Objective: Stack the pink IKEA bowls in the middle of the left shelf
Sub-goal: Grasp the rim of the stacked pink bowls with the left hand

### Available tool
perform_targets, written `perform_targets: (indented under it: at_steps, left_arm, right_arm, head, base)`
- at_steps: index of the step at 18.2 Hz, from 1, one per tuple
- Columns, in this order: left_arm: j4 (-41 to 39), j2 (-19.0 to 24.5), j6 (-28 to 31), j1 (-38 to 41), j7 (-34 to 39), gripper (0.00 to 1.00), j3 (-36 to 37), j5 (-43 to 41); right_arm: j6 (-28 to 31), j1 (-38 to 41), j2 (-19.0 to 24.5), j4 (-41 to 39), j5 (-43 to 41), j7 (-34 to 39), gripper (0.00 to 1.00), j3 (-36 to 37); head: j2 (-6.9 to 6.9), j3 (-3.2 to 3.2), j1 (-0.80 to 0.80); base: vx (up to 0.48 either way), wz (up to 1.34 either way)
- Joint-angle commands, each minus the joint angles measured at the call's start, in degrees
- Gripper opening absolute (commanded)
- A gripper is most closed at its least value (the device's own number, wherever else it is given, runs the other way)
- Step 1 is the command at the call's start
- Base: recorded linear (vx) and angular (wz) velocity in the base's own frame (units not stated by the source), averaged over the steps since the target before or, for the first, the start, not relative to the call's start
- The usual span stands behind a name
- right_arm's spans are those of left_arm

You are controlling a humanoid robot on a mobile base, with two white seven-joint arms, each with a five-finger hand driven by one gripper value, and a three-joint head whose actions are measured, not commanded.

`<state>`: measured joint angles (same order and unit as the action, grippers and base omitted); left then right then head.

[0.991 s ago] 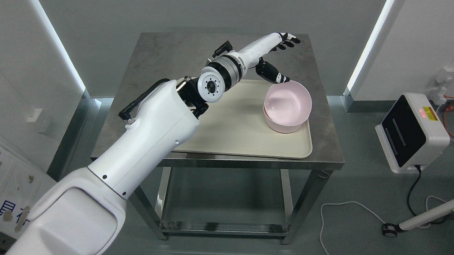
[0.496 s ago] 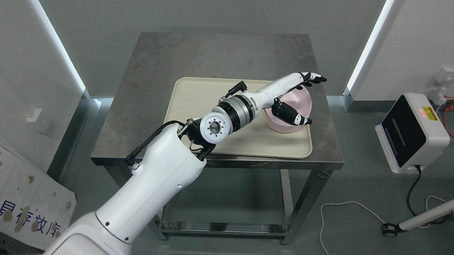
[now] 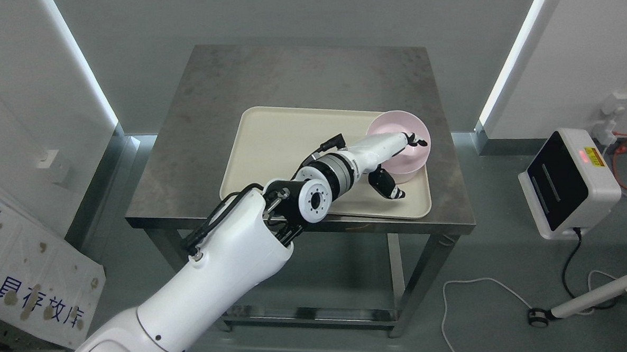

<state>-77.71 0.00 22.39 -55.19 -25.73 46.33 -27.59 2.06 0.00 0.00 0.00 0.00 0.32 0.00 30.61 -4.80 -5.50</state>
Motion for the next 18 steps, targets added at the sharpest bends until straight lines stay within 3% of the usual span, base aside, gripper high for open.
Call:
perform_targets:
  at_steps: [1,5,10,17,18]
  left_arm:
    - [-2.0,1.0,0.6,-0.3,-1.4,0.78,2.0,-7.7]
    - [-0.9,1.0,0.4,-0.3,-1.4,0.69,4.0,-7.7]
    - [2.9,1.0,-0.1,-0.4,-1.4,0.64,5.2,-7.7]
    - [7.8,1.0,-5.9,-1.2,-0.7,0.32,3.9,-7.6]
    - [8.6,1.0,-6.6,-1.3,-0.5,0.32,3.9,-7.7]
  right_arm:
    - [0.0,0.1,-1.0,-1.9,0.0,0.0,1.0,0.6]
    - [0.0,0.1,-1.0,-1.9,0.0,0.0,1.0,0.6]
    - [0.0,0.1,-1.0,-1.9,0.0,0.0,1.0,0.6]
    - [0.0,0.1,-1.0,-1.9,0.0,0.0,1.0,0.6]
    - [0.0,0.1,-1.0,-1.9,0.0,0.0,1.0,0.6]
  head:
    - [0.0,0.0,0.0]
    - [0.0,0.0,0.0]
    - [0.0,0.0,0.0]
    - [0.0,0.0,0.0]
    - [0.0,0.0,0.0]
  base:
    - [0.0,0.0]
    - [0.0,0.0]
    - [0.0,0.0]
    - [0.0,0.0]
    - [0.0,0.0]
